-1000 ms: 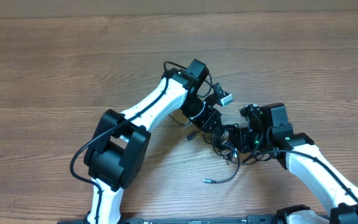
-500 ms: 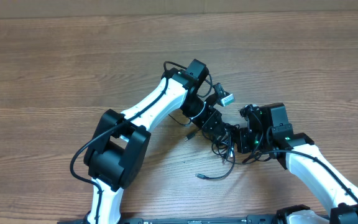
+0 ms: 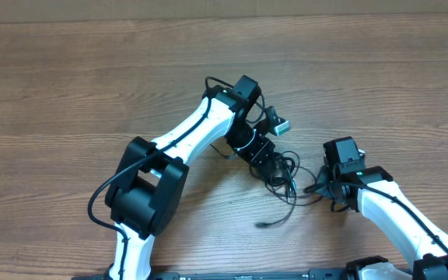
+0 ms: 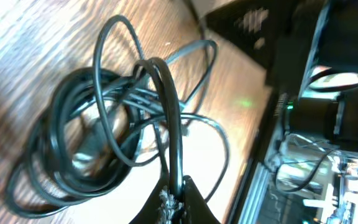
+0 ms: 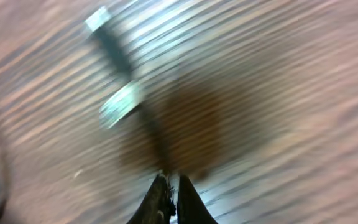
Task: Untangle cables
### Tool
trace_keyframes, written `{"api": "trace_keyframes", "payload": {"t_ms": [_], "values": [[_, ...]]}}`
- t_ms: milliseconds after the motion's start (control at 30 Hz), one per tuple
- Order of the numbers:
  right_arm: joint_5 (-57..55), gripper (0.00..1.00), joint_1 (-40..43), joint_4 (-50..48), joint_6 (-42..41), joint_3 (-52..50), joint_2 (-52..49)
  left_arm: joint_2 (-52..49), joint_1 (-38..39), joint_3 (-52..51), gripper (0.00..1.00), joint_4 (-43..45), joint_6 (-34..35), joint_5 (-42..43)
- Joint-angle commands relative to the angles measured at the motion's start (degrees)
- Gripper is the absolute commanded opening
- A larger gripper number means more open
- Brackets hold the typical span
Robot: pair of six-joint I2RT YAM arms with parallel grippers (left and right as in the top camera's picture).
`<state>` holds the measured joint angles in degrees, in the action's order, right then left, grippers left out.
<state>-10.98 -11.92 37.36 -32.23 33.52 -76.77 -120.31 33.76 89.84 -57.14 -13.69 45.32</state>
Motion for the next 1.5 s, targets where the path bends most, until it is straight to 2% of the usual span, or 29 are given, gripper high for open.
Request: {"api": "trace_keyframes", "payload": {"t_ms": [0, 200, 233, 300, 333, 367, 400, 467, 767, 867, 1000, 1300, 1467], "values": [[-7.17, 0.04, 0.09, 0.22, -6.84, -0.09, 0.15, 1.6, 0.33, 1.16, 0.04, -0.17, 0.44, -3.58], [-6.21, 0.04, 1.29, -0.17, -13.62, -0.09, 0.15, 1.6, 0.33, 1.16, 0.04, -0.26, 0.44, -3.56], [-4.98, 0.04, 1.29, -1.53, -11.93, -0.09, 0.15, 1.6, 0.33, 1.16, 0.04, -0.26, 0.44, -3.56], [1.31, 0.06, 1.29, -5.35, -2.6, -0.09, 0.15, 1.6, 0.33, 1.16, 0.04, -0.24, 0.44, -3.56], [7.65, 0.11, 1.29, -7.52, 4.72, -0.07, 0.15, 1.6, 0.33, 1.16, 0.04, -0.22, 0.44, -3.56], [14.82, 0.25, 1.29, -9.07, 11.08, -0.04, 0.15, 1.6, 0.33, 1.16, 0.04, -0.17, 0.44, -3.56], [18.29, 0.36, 1.29, -9.44, 13.38, 0.09, 0.17, 1.6, 0.33, 1.16, 0.04, -0.15, 0.42, -3.56], [22.86, 0.48, 1.29, -9.25, 14.51, 0.96, 0.17, 1.6, 0.33, 1.16, 0.04, -0.02, 0.44, -3.56], [24.2, 0.56, 1.29, -4.15, 14.69, 8.17, 0.92, 1.6, 0.33, 1.16, 0.04, -0.04, 0.39, -3.58], [24.22, 0.64, 1.27, -3.19, 14.8, 8.24, 0.9, 1.6, 0.33, 1.16, 0.04, -0.02, 0.37, -4.09], [24.15, 0.6, 1.27, -0.98, 16.13, 7.96, 0.87, 1.6, 0.33, 1.16, 0.04, -0.04, 0.42, -5.05], [24.2, 0.52, 1.27, -2.56, 16.24, 4.04, -1.44, 1.6, 0.33, 1.16, 0.04, -0.09, 0.42, -4.85], [24.09, 0.51, 1.27, -3.67, 16.2, 3.98, -4.74, 1.6, 0.33, 1.16, 0.04, -0.09, 0.42, -4.85]]}}
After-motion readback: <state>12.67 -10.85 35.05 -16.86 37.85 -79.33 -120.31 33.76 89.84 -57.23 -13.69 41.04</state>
